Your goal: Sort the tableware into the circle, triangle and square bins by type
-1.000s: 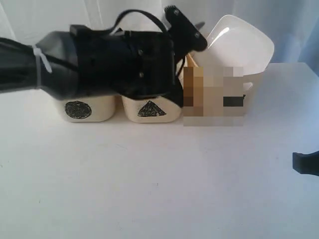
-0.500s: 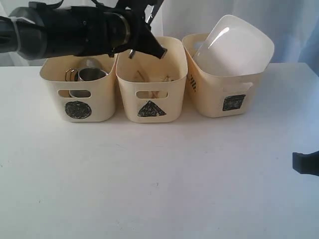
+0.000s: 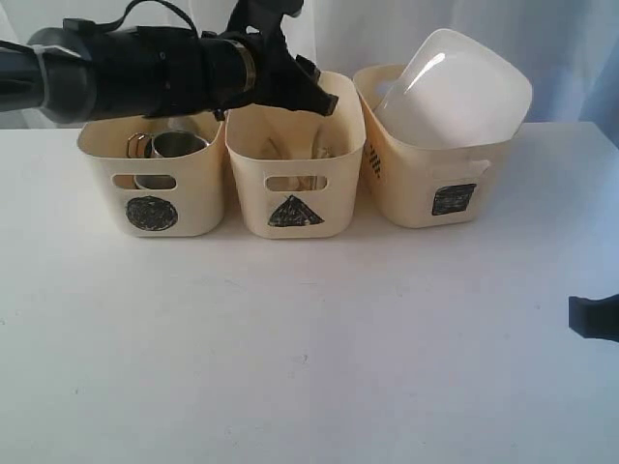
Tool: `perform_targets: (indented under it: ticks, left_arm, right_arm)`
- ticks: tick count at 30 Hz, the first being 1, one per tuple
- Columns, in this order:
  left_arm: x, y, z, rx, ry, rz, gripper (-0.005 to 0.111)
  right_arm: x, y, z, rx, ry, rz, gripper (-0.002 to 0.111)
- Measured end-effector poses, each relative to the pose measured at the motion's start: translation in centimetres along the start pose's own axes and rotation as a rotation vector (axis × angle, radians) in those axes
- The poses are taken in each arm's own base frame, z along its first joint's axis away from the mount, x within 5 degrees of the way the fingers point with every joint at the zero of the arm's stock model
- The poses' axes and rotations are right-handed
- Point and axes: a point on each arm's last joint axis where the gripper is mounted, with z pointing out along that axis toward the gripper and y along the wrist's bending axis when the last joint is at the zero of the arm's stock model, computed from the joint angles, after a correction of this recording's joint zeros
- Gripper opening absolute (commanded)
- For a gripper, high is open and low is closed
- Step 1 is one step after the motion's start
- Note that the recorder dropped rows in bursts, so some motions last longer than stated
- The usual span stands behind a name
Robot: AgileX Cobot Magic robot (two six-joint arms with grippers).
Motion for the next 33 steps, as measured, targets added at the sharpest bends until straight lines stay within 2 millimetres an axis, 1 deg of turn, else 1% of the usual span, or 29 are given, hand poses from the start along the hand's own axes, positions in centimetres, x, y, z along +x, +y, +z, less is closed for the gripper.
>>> perform_targets:
  ticks: [1,2,3,4,8,11,12,13,14,15,16,17,18,19,20,21,23,24,25,26,27,28,29,31,33]
  left_arm:
    - [0.0,0.0,0.0,0.001,-0.001,-0.005,0.041]
    - [0.0,0.0,0.0,0.001,-0.001,-0.010,0.028]
    - [0.0,0.0,0.0,0.001,-0.001,-0.023,0.012]
    - [-0.2,0.0,-0.1,0.001,-0.005,-0.032,0.001]
    - [-2.1,0.4,-2.4,-0.007,-0.051,-0.039,0.000]
    - [-3.1,0.7,-4.4,-0.010,-0.073,-0.039,0.000]
    - [-3.1,0.7,-5.0,-0.010,-0.070,-0.038,0.000]
    - [-3.1,0.7,-5.8,-0.010,-0.071,-0.030,0.000]
    - [-3.1,0.8,-7.5,-0.010,-0.069,-0.015,0.000]
    - [-2.7,0.7,-8.4,-0.009,-0.060,-0.005,0.000]
    - [-1.9,0.6,-10.1,-0.006,-0.039,0.007,0.000]
    - [-1.3,0.6,-11.0,-0.003,-0.027,0.011,0.000]
    - [0.1,0.4,-12.9,-0.004,0.007,0.015,0.000]
    - [0.8,0.4,-14.0,-0.013,0.021,0.016,0.000]
    - [1.6,0.5,-16.5,-0.032,0.030,0.016,0.000]
    - [2.2,0.6,-17.7,-0.043,0.037,0.012,0.000]
    - [4.7,0.8,-22.2,-0.097,0.063,-0.030,0.000]
    - [5.2,0.8,-23.4,-0.109,0.062,-0.046,0.000]
    - [6.2,0.9,-25.5,-0.131,0.055,-0.081,0.000]
    - [6.8,1.0,-26.8,-0.149,0.048,-0.104,0.000]
    - [7.6,1.2,-28.9,-0.187,0.026,-0.127,0.000]
    - [8.1,1.4,-29.9,-0.214,0.021,-0.135,0.000]
    - [8.9,1.8,-31.2,-0.269,0.024,-0.151,0.000]
    - [9.8,2.2,-32.5,-0.328,0.030,-0.167,0.000]
    - [10.4,2.5,-33.5,-0.374,0.033,-0.178,0.000]
  right_arm:
    - [0.0,0.0,0.0,0.002,0.001,0.000,0.000]
    - [0.0,0.0,0.0,0.004,0.002,0.000,0.000]
    - [0.0,-0.1,0.0,0.007,0.005,-0.004,0.000]
    - [0.1,-0.1,0.0,0.010,0.009,-0.007,0.000]
    - [0.2,-0.2,0.0,0.022,0.021,-0.018,0.000]
    - [0.2,-0.1,0.0,0.007,0.021,-0.034,0.000]
    - [0.2,0.1,0.0,-0.011,0.020,-0.042,0.000]
    - [0.2,0.4,0.0,-0.042,0.018,-0.059,0.000]
    - [0.1,1.0,-0.1,-0.115,0.008,-0.097,0.000]
    - [0.1,1.4,-0.1,-0.156,-0.002,-0.112,0.000]
    - [-0.1,1.9,-0.2,-0.214,-0.021,-0.125,0.000]
    - [-0.1,2.1,-0.2,-0.230,-0.029,-0.130,0.000]
    - [-0.2,2.2,-0.3,-0.244,-0.037,-0.138,0.000]
    - [-0.2,2.3,-0.3,-0.249,-0.037,-0.138,0.000]
    - [-0.2,2.3,-0.3,-0.256,-0.035,-0.137,0.000]
    - [-0.1,2.5,-0.3,-0.271,-0.034,-0.131,0.000]
    - [-0.3,3.3,-0.6,-0.367,-0.053,-0.129,0.000]
    - [-0.4,3.6,-0.7,-0.398,-0.066,-0.122,0.000]
    - [-0.6,3.9,-0.9,-0.443,-0.096,-0.134,0.000]
    - [-0.6,4.1,-1.0,-0.456,-0.107,-0.141,0.000]
    - [-0.7,4.1,-1.0,-0.466,-0.118,-0.156,0.000]
    - [-0.7,4.2,-1.0,-0.469,-0.117,-0.156,0.000]
    - [-0.7,4.2,-1.0,-0.470,-0.117,-0.160,0.000]
    - [-0.6,4.2,-1.0,-0.467,-0.112,-0.164,0.000]
    - [-0.5,4.1,-1.0,-0.462,-0.102,-0.166,0.000]
